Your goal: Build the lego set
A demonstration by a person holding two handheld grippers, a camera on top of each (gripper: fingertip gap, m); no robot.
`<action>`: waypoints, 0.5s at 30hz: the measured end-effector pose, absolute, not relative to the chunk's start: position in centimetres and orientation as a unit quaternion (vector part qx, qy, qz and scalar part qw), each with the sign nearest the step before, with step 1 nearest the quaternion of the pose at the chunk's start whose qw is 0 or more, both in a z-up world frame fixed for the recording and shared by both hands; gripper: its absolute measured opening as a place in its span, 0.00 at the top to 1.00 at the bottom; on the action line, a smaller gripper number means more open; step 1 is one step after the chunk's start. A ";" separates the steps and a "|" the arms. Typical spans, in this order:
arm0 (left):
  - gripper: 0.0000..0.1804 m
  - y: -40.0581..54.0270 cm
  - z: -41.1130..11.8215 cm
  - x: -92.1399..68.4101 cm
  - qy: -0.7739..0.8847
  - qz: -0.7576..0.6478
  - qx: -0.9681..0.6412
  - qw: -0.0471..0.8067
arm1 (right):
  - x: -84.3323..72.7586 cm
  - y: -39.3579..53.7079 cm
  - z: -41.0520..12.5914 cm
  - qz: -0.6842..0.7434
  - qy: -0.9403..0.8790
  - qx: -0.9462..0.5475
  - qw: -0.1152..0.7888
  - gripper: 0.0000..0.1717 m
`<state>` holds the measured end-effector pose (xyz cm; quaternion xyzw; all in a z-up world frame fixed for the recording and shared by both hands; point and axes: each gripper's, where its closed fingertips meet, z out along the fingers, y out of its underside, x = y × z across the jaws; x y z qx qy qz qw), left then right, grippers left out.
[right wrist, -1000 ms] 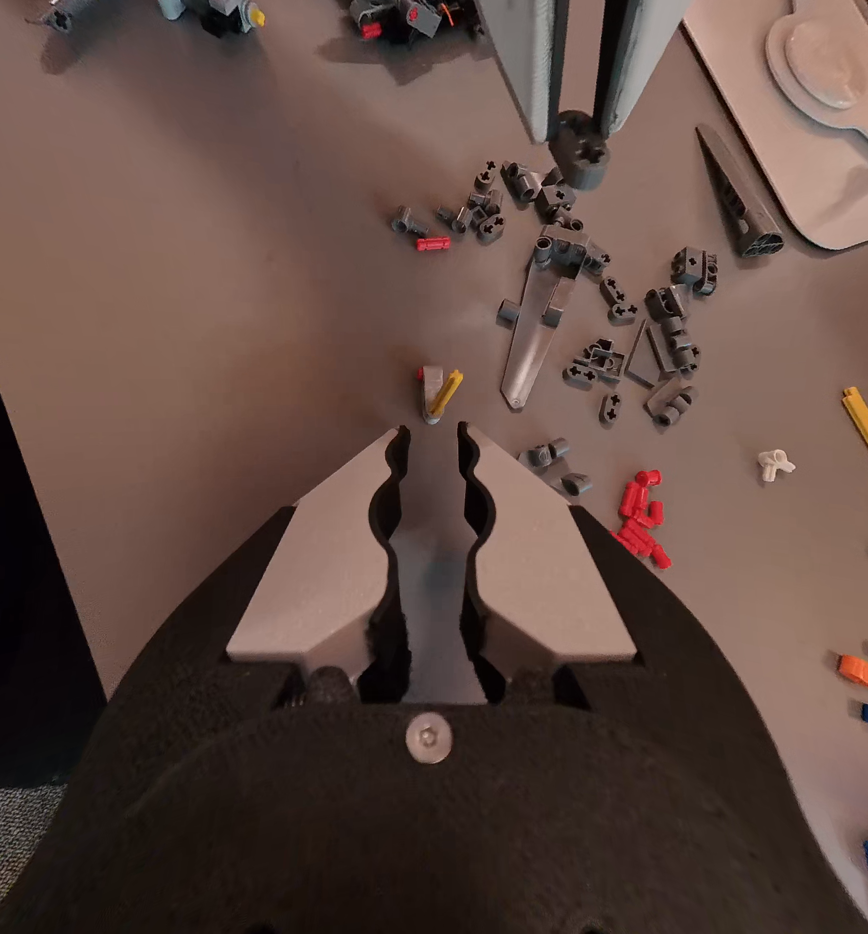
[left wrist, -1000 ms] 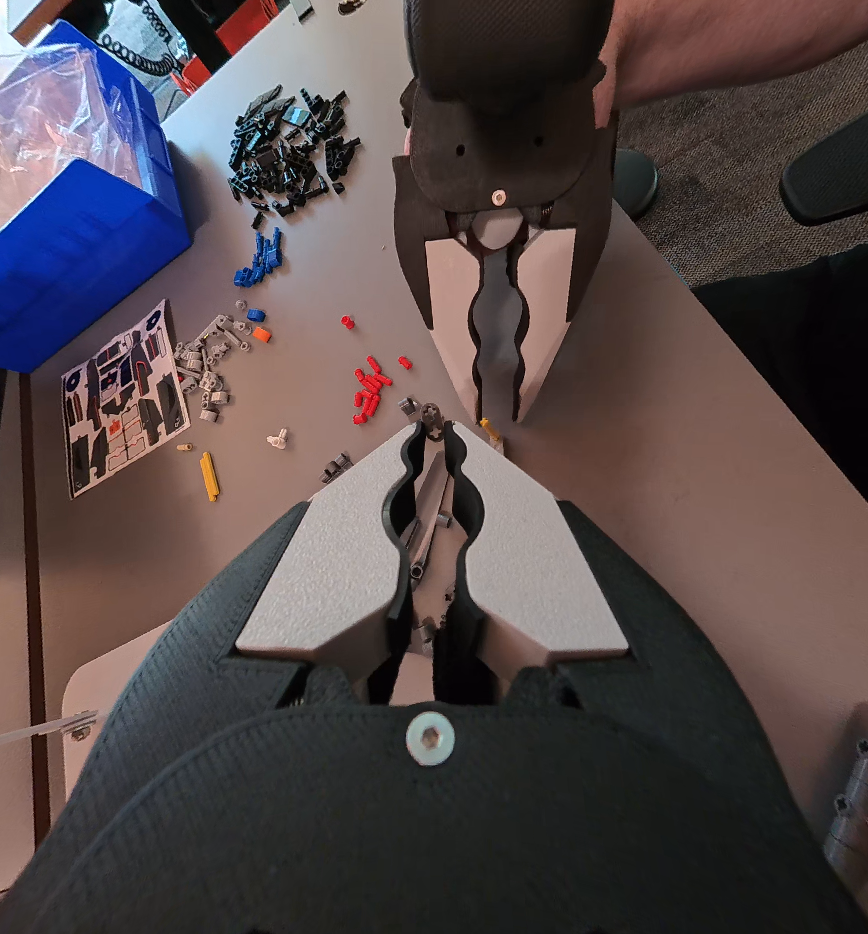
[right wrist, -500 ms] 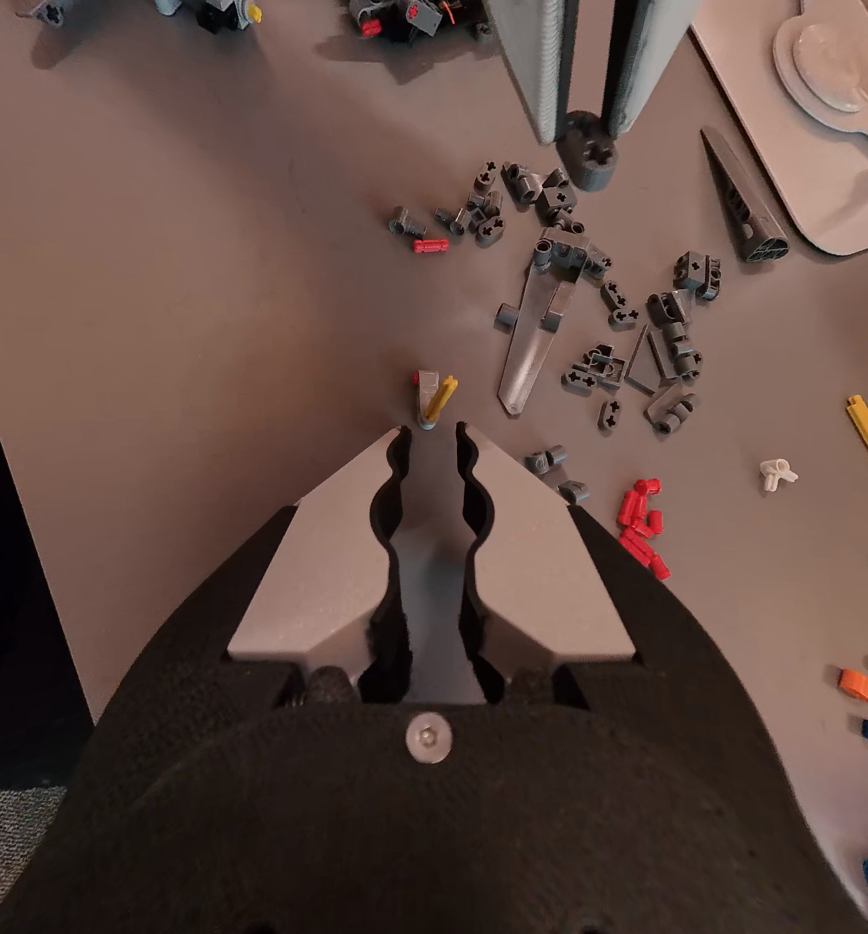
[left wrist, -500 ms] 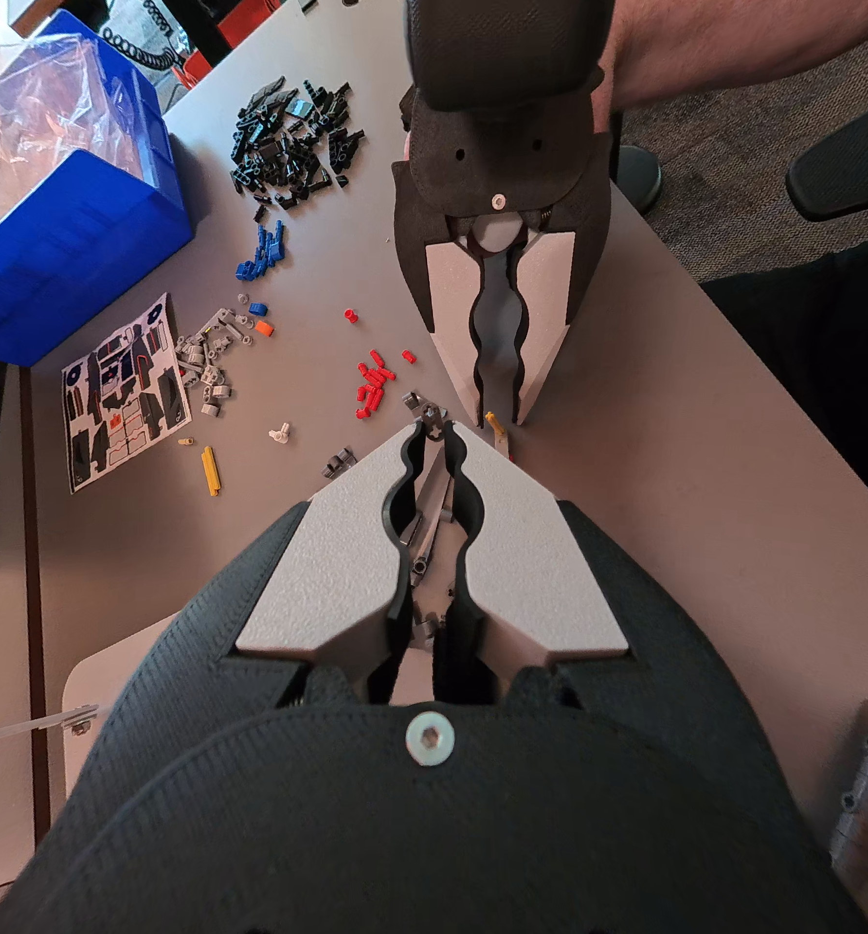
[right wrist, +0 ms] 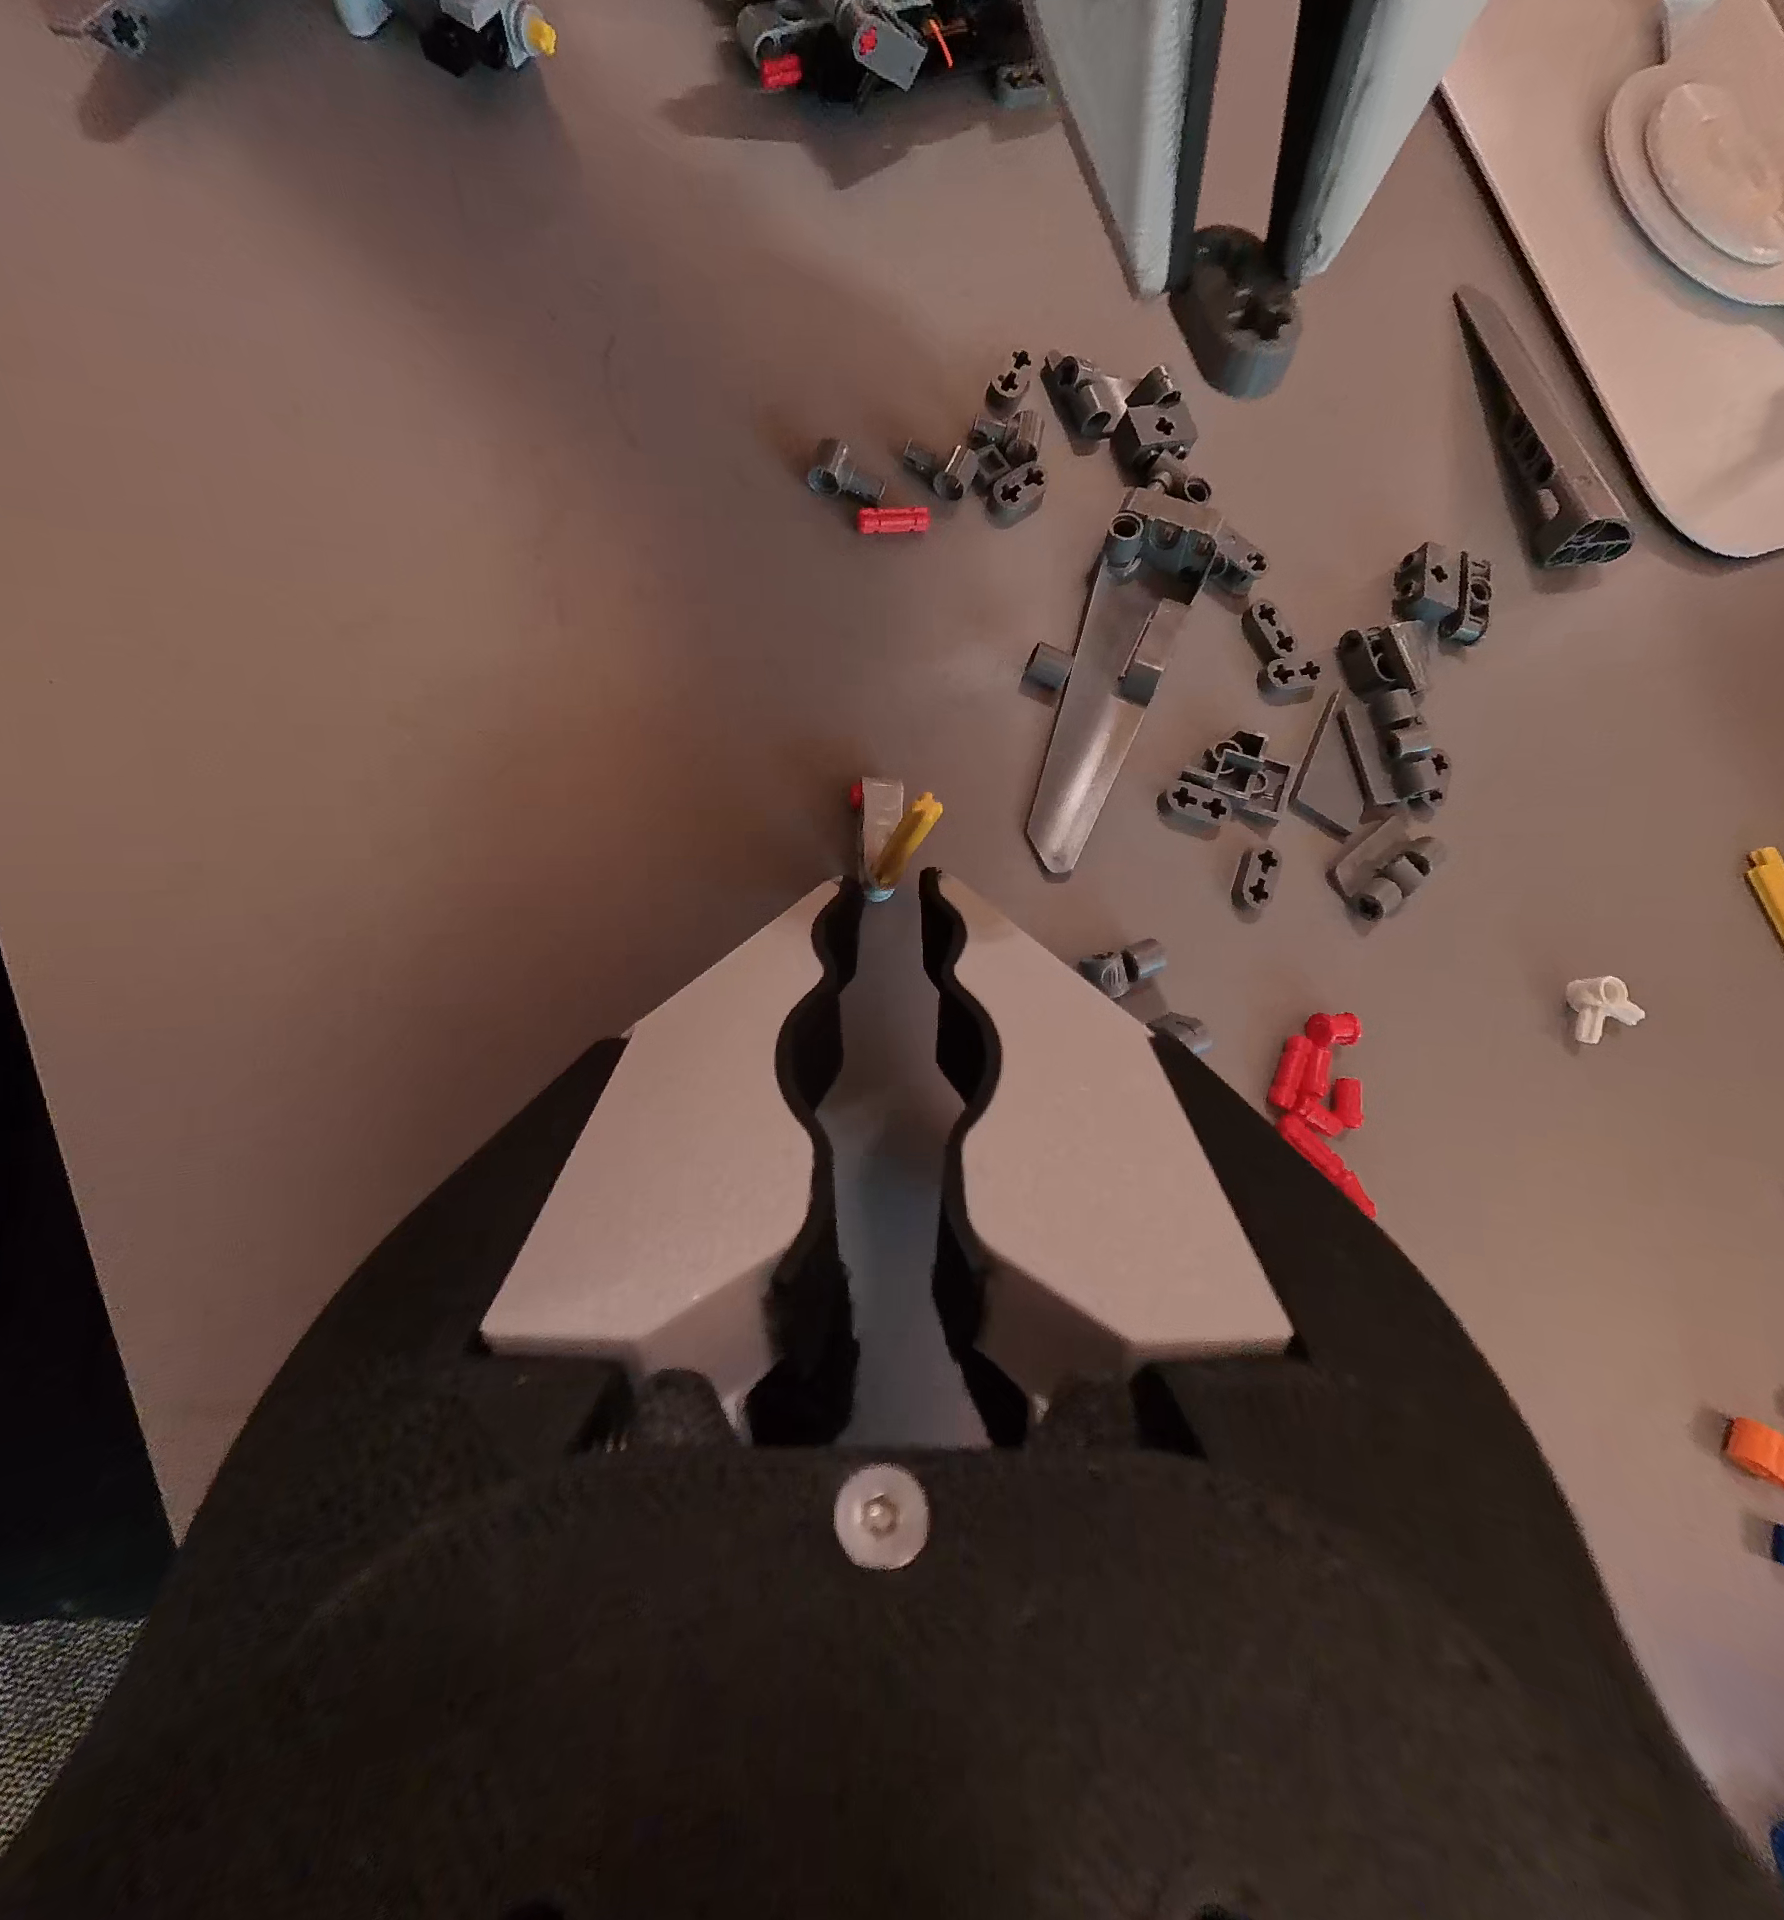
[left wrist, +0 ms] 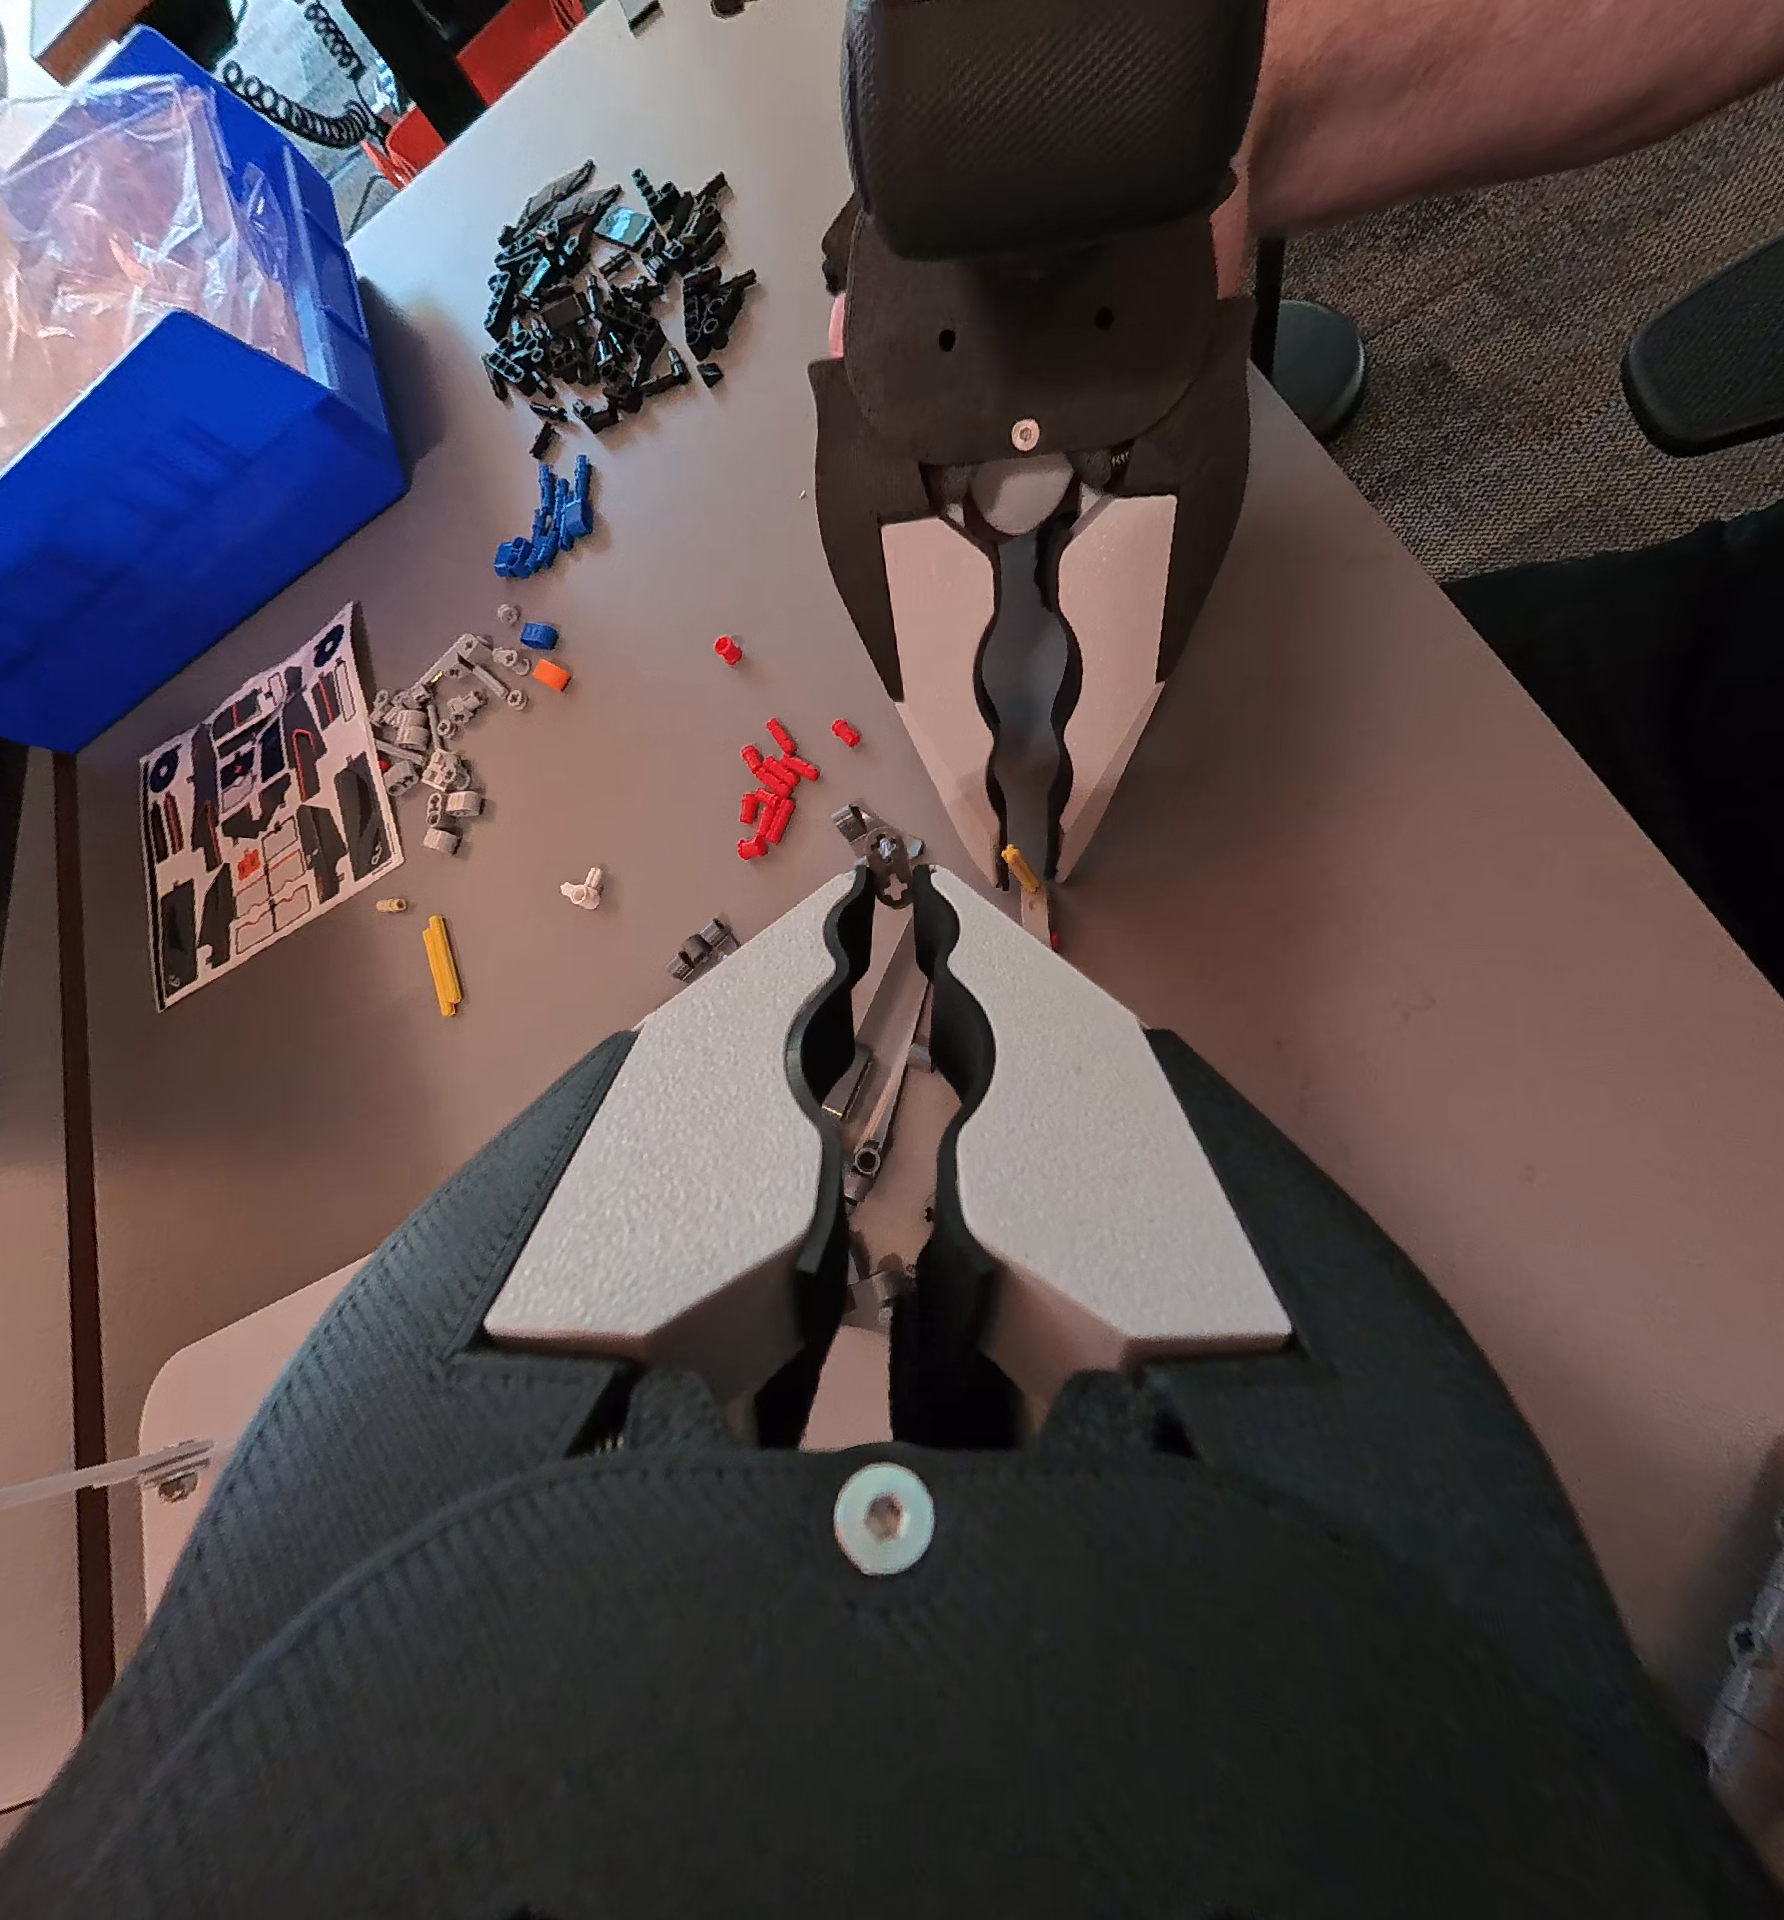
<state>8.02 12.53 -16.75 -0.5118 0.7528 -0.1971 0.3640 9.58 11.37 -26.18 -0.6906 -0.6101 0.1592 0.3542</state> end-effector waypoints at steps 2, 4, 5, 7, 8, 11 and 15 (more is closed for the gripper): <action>0.97 12.5 -16.8 8.0 0.753 -0.197 -0.512 0.364 | 9.5 11.3 -26.2 0.163 -0.612 -0.689 0.353 0.97; 0.97 12.5 -16.8 8.0 0.753 -0.197 -0.512 0.364 | 9.4 11.3 -26.3 0.165 -0.613 -0.687 0.353 0.98; 0.97 12.5 -16.8 8.0 0.753 -0.197 -0.512 0.363 | 9.4 11.3 -26.3 0.167 -0.613 -0.687 0.353 0.98; 0.97 12.6 -16.9 8.1 0.753 -0.196 -0.513 0.362 | 9.3 11.3 -26.3 0.174 -0.612 -0.687 0.352 0.98; 0.97 12.6 -16.9 8.0 0.753 -0.196 -0.513 0.362 | 9.3 11.2 -26.3 0.178 -0.611 -0.686 0.352 0.98; 0.97 12.6 -16.9 8.0 0.753 -0.197 -0.513 0.362 | 9.3 11.2 -26.2 0.188 -0.608 -0.687 0.349 0.98; 0.97 12.7 -16.9 8.0 0.752 -0.197 -0.514 0.362 | 9.2 11.0 -25.8 0.204 -0.611 -0.684 0.342 0.98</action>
